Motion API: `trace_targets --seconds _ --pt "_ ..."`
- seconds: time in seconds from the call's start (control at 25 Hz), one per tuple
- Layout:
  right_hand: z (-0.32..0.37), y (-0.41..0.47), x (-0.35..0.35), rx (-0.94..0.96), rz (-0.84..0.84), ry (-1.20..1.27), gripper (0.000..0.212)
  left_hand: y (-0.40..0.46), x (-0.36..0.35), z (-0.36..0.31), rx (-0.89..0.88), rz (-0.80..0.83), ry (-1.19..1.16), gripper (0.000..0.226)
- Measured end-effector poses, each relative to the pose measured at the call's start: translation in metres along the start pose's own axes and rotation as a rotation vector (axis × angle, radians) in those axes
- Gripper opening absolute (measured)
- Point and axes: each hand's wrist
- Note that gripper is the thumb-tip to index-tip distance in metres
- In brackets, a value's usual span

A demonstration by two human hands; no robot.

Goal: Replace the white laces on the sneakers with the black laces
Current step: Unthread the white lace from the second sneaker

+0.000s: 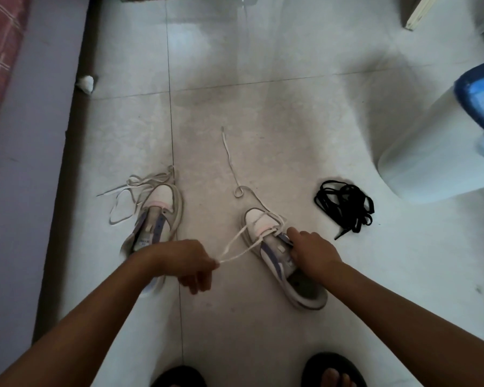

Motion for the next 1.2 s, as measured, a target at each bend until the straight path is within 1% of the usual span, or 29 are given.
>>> trace_targets --seconds 0.04,0.08,0.12,0.2,0.24,0.28,0.32,0.4,0.44,0.48,0.52,0.56,0.6,0.64,0.72,0.76,0.8,0.84,0.88,0.92,0.96,1.0,1.04,1.08,1.12,1.16,1.2 --pt "0.0 0.0 0.0 -0.001 0.006 0.0 0.026 0.009 0.0 0.005 0.128 -0.007 0.285 0.039" --pt "0.0 -0.001 0.001 0.003 0.007 -0.004 0.026 0.019 -0.005 0.009 0.164 -0.112 0.498 0.04" --pt "0.001 -0.001 0.001 0.008 0.005 -0.01 0.026 0.027 -0.013 0.008 0.089 -0.239 0.556 0.041" --pt "0.004 -0.002 0.001 0.013 0.001 -0.023 0.026 0.045 -0.036 -0.01 -0.187 -0.46 0.385 0.034" --pt "0.005 -0.002 0.001 0.011 -0.001 -0.026 0.026 0.055 -0.046 -0.021 -0.304 -0.54 0.345 0.031" --pt "0.005 -0.002 0.001 0.008 -0.006 -0.025 0.025 0.068 -0.053 -0.029 -0.384 -0.598 0.36 0.031" --pt "0.005 -0.002 0.0 0.008 -0.012 -0.022 0.024 0.08 -0.056 -0.038 -0.431 -0.631 0.419 0.035" --pt "0.005 -0.002 -0.001 0.007 -0.025 -0.014 0.022 0.098 -0.059 -0.05 -0.493 -0.614 0.659 0.042" --pt "0.005 -0.002 -0.003 0.004 -0.033 -0.011 0.022 0.104 -0.059 -0.054 -0.558 -0.609 0.774 0.042" --pt "0.005 -0.002 -0.004 0.0 -0.039 -0.009 0.021 0.108 -0.059 -0.057 -0.664 -0.625 0.859 0.036" --pt "0.005 -0.002 -0.004 -0.002 -0.043 -0.008 0.021 0.109 -0.058 -0.061 -0.74 -0.622 1.006 0.028" --pt "0.005 -0.002 -0.005 -0.002 -0.042 -0.008 0.021 0.107 -0.059 -0.063 -0.762 -0.603 1.156 0.021" --pt "0.005 -0.002 -0.005 0.002 -0.039 -0.005 0.022 0.104 -0.056 -0.065 -0.795 -0.67 1.21 0.019" --pt "0.005 -0.002 -0.005 0.006 -0.035 -0.001 0.024 0.098 -0.049 -0.068 -0.858 -0.796 1.085 0.02" --pt "0.004 -0.003 -0.004 -0.001 -0.031 0.006 0.025 0.081 -0.026 -0.083 -0.961 -1.06 0.539 0.021" --pt "0.004 -0.004 -0.003 -0.006 -0.029 0.008 0.025 0.069 -0.012 -0.092 -1.002 -1.209 0.344 0.017" --pt "0.004 -0.005 -0.003 -0.008 -0.026 0.009 0.025 0.055 0.003 -0.102 -1.045 -1.297 0.197 0.015" --pt "0.005 -0.006 -0.003 -0.007 -0.022 0.007 0.025 0.038 0.016 -0.109 -1.098 -1.321 0.052 0.018" --pt "0.005 -0.007 -0.002 -0.005 -0.015 0.004 0.025 0.02 0.026 -0.114 -1.141 -1.266 -0.106 0.021" --pt "0.005 -0.008 -0.001 -0.006 -0.003 0.003 0.026 0.001 0.033 -0.115 -1.175 -1.204 -0.201 0.021" --pt "0.004 -0.007 0.002 -0.012 0.013 0.008 0.027 -0.019 0.036 -0.111 -1.196 -1.169 -0.214 0.02" --pt "0.004 -0.006 0.004 -0.028 0.037 0.02 0.027 -0.035 0.037 -0.103 -1.202 -1.167 -0.173 0.018" --pt "0.004 -0.006 0.006 -0.056 0.066 0.045 0.027 -0.05 0.036 -0.093 -1.191 -1.152 -0.12 0.016" --pt "0.005 -0.006 0.007 -0.086 0.092 0.083 0.027 -0.059 0.033 -0.081 -1.14 -1.113 -0.077 0.013" --pt "0.007 -0.007 0.008 -0.109 0.114 0.124 0.026 -0.066 0.03 -0.068 -1.009 -1.032 -0.035 0.013" --pt "0.009 -0.008 0.008 -0.119 0.134 0.155 0.027 -0.068 0.026 -0.055 -0.791 -0.874 0.001 0.016" --pt "0.011 -0.01 0.008 -0.121 0.157 0.17 0.028 -0.066 0.021 -0.042 -0.512 -0.642 0.045 0.015"
Point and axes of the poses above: each hand's wrist, its own y-axis towards the middle knuckle, its own x-axis out of the back of the hand, z = x × y, and after that the axes turned 11 degrees about -y, right-handed
